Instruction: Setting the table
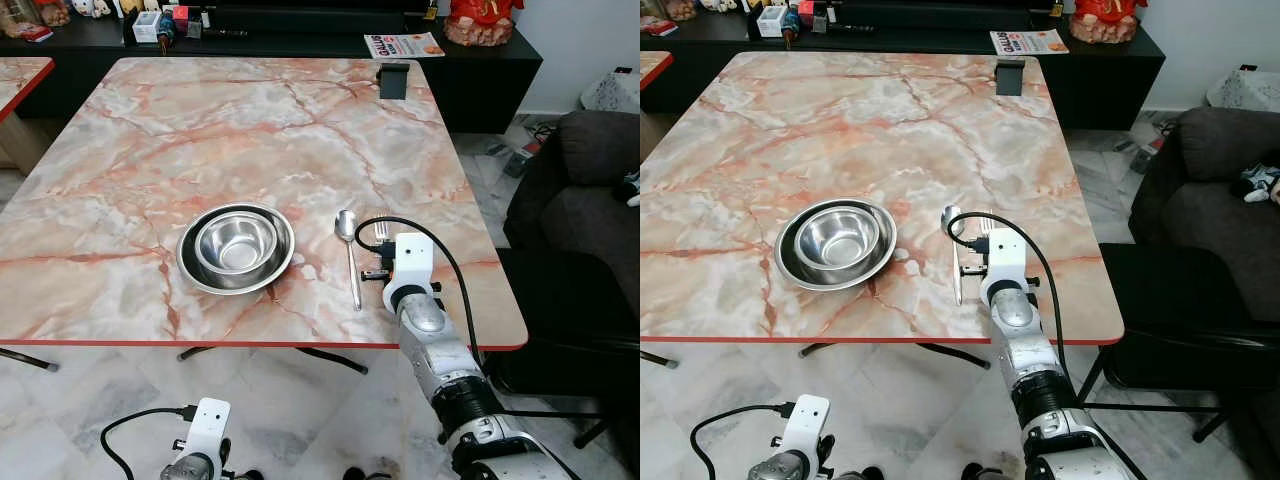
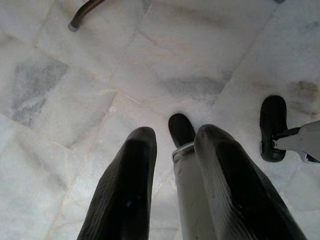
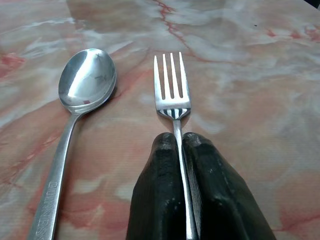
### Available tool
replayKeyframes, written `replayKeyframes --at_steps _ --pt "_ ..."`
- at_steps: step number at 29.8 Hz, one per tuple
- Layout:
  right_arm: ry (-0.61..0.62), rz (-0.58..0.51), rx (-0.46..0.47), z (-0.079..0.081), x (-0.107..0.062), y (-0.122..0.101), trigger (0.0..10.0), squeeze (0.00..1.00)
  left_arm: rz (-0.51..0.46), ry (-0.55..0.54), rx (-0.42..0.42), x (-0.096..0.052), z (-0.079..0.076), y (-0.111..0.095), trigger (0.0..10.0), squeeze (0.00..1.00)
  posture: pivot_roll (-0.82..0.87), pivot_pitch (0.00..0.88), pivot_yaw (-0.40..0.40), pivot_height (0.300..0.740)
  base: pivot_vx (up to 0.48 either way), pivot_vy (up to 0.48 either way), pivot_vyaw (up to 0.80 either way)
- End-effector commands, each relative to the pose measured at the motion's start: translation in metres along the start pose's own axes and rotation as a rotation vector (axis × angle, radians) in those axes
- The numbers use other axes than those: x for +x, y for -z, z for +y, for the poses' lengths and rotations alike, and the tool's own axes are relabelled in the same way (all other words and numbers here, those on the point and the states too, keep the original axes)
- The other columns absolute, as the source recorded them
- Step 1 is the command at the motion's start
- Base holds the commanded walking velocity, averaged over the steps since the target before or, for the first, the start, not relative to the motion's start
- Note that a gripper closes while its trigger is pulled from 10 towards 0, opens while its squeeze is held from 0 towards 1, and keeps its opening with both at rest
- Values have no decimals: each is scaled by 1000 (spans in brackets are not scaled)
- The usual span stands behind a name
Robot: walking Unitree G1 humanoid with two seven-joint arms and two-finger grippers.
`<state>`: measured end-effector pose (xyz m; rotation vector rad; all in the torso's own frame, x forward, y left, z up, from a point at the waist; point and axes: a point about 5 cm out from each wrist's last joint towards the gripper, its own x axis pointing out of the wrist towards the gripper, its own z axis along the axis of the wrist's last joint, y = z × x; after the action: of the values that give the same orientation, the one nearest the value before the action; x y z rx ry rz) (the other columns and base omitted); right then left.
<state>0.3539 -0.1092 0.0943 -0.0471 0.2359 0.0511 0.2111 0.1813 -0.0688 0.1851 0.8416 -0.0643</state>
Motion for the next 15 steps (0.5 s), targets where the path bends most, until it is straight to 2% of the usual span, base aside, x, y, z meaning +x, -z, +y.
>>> replayKeyframes --at_steps 1,15 --pt "-1 7 -3 0 -2 3 10000 1000 34 3 -12 -2 -1 9 10000 0 -45 167 -50 740 0 0 0" --pt "-3 6 6 2 -3 4 10000 1000 36 4 -4 -2 0 10 10000 0 -44 168 -45 740 0 0 0"
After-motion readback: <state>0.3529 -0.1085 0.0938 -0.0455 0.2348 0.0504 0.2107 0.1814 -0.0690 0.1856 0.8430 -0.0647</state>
